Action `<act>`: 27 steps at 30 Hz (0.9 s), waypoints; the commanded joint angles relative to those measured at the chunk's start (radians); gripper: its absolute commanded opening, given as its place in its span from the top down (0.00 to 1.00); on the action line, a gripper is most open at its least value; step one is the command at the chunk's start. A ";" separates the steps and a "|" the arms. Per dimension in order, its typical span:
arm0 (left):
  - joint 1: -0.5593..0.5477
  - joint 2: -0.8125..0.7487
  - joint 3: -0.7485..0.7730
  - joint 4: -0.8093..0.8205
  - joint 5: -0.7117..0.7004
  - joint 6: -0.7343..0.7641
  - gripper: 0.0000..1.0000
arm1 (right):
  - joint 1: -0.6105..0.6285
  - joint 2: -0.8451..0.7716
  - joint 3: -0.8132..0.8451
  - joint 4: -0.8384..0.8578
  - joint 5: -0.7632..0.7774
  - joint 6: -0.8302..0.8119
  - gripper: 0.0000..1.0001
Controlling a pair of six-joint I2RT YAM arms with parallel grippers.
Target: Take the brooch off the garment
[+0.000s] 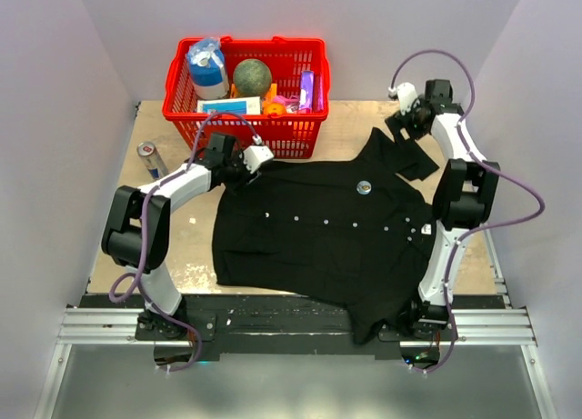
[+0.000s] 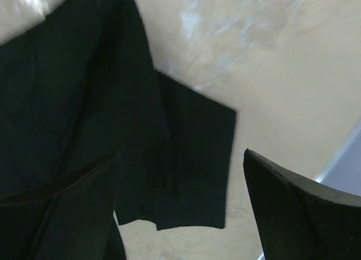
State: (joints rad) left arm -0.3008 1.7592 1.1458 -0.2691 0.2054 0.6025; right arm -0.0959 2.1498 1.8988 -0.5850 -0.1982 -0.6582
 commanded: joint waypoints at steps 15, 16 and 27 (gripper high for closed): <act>0.009 0.074 0.002 -0.010 -0.029 -0.026 0.51 | -0.042 0.354 0.291 -0.244 0.040 -0.092 0.94; 0.009 0.077 0.005 -0.013 -0.023 -0.024 0.51 | -0.041 0.372 0.328 -0.224 0.054 -0.084 1.00; -0.043 -0.064 -0.011 0.030 0.170 -0.052 0.46 | -0.002 0.257 0.205 0.342 0.368 0.051 1.00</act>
State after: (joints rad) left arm -0.3042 1.8076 1.1305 -0.3065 0.2382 0.5434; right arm -0.0998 2.4950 2.1635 -0.5068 0.0582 -0.7086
